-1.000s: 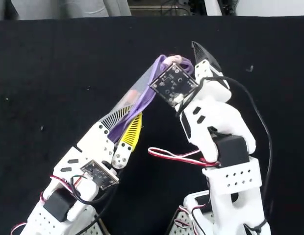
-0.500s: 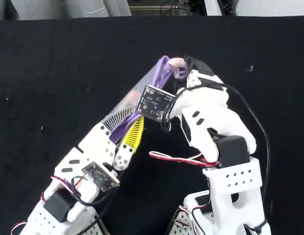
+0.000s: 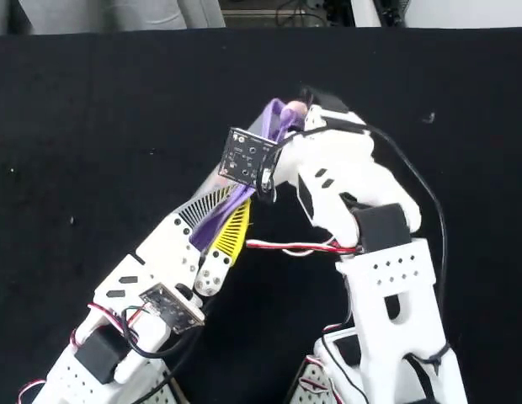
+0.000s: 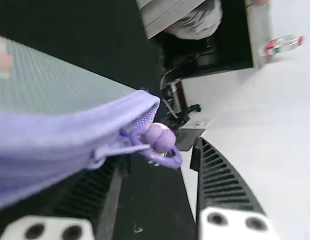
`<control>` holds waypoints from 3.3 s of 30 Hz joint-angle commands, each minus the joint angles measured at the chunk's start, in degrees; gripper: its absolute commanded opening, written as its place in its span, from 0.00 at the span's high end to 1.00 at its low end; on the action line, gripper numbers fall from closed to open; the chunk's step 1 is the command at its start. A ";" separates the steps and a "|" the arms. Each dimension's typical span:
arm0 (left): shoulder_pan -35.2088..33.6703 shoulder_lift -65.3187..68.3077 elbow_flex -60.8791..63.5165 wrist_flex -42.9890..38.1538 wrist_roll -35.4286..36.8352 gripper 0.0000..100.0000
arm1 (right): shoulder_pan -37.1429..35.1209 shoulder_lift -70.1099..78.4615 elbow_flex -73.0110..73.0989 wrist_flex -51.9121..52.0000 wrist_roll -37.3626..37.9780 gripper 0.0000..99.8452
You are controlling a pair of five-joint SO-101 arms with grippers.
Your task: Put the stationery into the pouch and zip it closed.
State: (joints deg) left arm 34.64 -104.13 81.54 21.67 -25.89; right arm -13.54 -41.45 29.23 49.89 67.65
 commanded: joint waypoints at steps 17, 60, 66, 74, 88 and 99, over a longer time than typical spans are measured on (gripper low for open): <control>0.48 -0.44 -1.71 -2.02 -0.79 0.97 | -1.49 -0.31 -6.46 6.15 0.62 0.99; 6.64 -0.44 -10.68 -1.93 -6.24 0.97 | 6.68 -45.76 18.15 14.24 -10.20 0.76; 8.22 -0.44 -10.51 -1.93 -7.65 0.97 | 3.52 -56.22 30.29 8.09 -18.73 0.76; 8.57 -0.44 -11.03 -1.93 -7.65 0.97 | -3.08 -66.77 36.79 7.65 -31.30 0.76; 8.04 -0.44 -10.59 -1.85 -7.65 0.97 | -3.16 -66.77 42.15 -5.27 -54.68 0.76; 8.04 -0.53 -10.51 -1.85 -7.65 0.97 | -2.99 -66.77 40.84 -1.76 -57.14 0.76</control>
State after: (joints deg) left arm 42.46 -104.04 76.44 21.41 -32.75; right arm -16.09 -103.16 74.51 46.73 11.12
